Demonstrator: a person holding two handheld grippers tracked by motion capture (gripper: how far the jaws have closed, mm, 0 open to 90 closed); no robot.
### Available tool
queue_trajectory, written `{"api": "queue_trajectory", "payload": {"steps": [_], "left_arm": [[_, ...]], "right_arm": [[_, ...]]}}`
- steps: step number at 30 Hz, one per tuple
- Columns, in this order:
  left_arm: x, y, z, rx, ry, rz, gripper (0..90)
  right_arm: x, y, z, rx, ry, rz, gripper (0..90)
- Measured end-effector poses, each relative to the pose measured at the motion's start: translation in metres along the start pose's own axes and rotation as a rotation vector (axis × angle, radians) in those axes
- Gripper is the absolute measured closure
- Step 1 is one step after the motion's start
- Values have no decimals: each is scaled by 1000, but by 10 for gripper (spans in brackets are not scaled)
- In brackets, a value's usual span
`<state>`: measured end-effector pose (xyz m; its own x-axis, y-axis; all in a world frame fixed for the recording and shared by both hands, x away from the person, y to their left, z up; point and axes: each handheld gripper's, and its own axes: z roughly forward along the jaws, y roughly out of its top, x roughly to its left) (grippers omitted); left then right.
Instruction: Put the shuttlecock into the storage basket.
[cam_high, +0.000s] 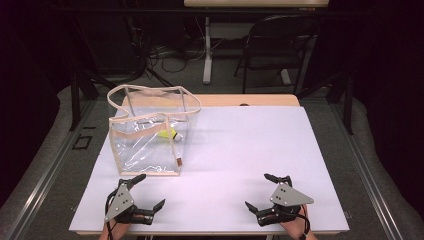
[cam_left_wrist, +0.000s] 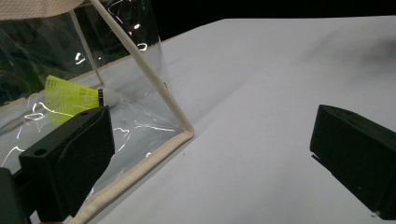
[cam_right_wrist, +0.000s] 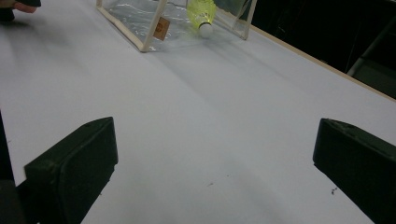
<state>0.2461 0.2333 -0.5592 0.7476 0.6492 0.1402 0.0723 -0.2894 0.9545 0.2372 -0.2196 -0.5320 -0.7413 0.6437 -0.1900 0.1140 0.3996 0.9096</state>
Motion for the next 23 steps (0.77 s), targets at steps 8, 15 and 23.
{"api": "queue_trajectory", "payload": {"steps": [8, 15, 23], "left_arm": [[0, 0, 0, 2, -2, 4, 0], [0, 0, 0, 2, -2, 5, 0], [0, 0, 1, 2, 1, 4, 0]], "right_arm": [[4, -7, -2, -14, 8, -13, 0], [5, -8, -4, -19, 5, -14, 0], [5, -10, -5, -27, 7, -6, 0]]}}
